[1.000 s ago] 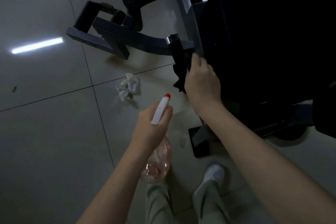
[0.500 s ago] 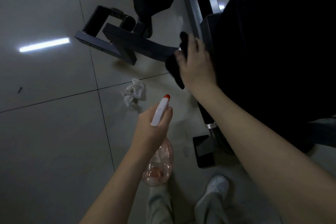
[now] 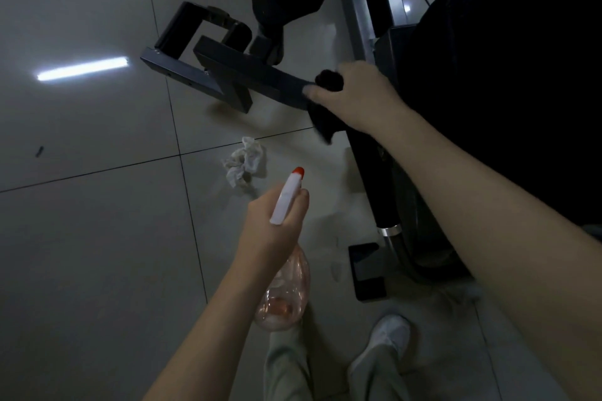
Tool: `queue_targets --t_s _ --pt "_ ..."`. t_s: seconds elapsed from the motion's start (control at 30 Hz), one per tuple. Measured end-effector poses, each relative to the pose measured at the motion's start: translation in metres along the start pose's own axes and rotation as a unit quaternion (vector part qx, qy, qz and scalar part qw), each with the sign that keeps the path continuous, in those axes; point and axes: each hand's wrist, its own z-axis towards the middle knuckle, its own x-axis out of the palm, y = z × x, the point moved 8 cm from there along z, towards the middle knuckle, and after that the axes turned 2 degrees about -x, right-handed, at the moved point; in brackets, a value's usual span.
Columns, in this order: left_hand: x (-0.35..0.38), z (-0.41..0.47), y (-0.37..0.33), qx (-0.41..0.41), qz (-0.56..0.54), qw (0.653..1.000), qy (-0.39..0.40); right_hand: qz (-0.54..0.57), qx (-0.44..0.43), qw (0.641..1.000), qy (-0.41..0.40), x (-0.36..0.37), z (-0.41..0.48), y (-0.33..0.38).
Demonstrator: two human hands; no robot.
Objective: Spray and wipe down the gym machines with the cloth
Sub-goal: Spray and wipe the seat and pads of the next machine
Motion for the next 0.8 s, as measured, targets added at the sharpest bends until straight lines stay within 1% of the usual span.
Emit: queue_targets --t_s 0.03,0.1,0.13,0.17,0.2,0.23,0.3,0.37,0.4,0.43,0.5,0.53,0.57,0.6,0.67,0.8 --pt "0.0 0.0 -0.001 0.001 0.006 1.0 -0.003 -0.007 0.006 0.999 0.041 -0.001 0.002 0.0" --pt "-0.001 0.001 -0.002 0.002 0.013 1.0 -0.004 -0.069 0.013 0.987 0.142 0.0 0.006 -0.001" --pt "0.0 0.001 -0.003 0.001 0.009 1.0 -0.002 -0.098 0.017 0.978 0.181 0.002 0.007 -0.001" --pt "0.0 0.002 -0.004 -0.001 0.004 1.0 -0.001 -0.114 0.014 0.974 0.197 0.003 0.011 0.0" --pt "0.0 0.003 -0.004 -0.006 0.002 1.0 -0.002 -0.124 0.004 0.974 0.188 0.005 0.014 0.002" --pt "0.001 0.003 -0.005 -0.012 0.004 1.0 -0.003 -0.126 -0.012 0.979 0.16 0.005 0.017 0.004" --pt "0.003 0.003 -0.006 -0.017 0.005 1.0 -0.002 -0.12 -0.036 0.99 0.066 0.001 0.019 0.008" --pt "0.005 0.003 -0.008 -0.017 0.009 1.0 -0.001 -0.109 -0.03 0.994 -0.014 -0.001 0.016 0.008" --pt "0.006 0.002 -0.01 -0.018 0.011 1.0 0.0 -0.093 -0.015 0.995 -0.039 -0.003 0.015 0.005" --pt "0.006 0.001 -0.011 -0.016 0.012 1.0 0.0 -0.061 0.002 0.996 -0.06 -0.006 0.014 0.003" --pt "0.006 -0.002 -0.012 -0.012 0.017 1.0 -0.002 0.041 0.05 0.993 -0.096 -0.01 0.007 -0.007" --pt "0.006 -0.004 -0.013 -0.01 0.017 1.0 -0.003 0.078 0.055 0.989 -0.111 -0.011 -0.001 -0.01" --pt "0.006 -0.005 -0.012 -0.01 0.015 1.0 -0.004 0.076 0.048 0.989 -0.118 -0.009 -0.011 -0.01" --pt "0.006 -0.007 -0.011 -0.009 0.014 1.0 -0.005 0.049 0.032 0.991 -0.119 -0.006 -0.021 -0.01" --pt "0.008 -0.01 -0.01 -0.004 0.019 1.0 -0.005 0.003 0.004 0.995 -0.102 0.002 -0.039 -0.012" --pt "0.01 -0.016 -0.002 -0.014 0.018 1.0 -0.01 -0.028 0.051 0.998 -0.026 0.002 -0.036 -0.021"
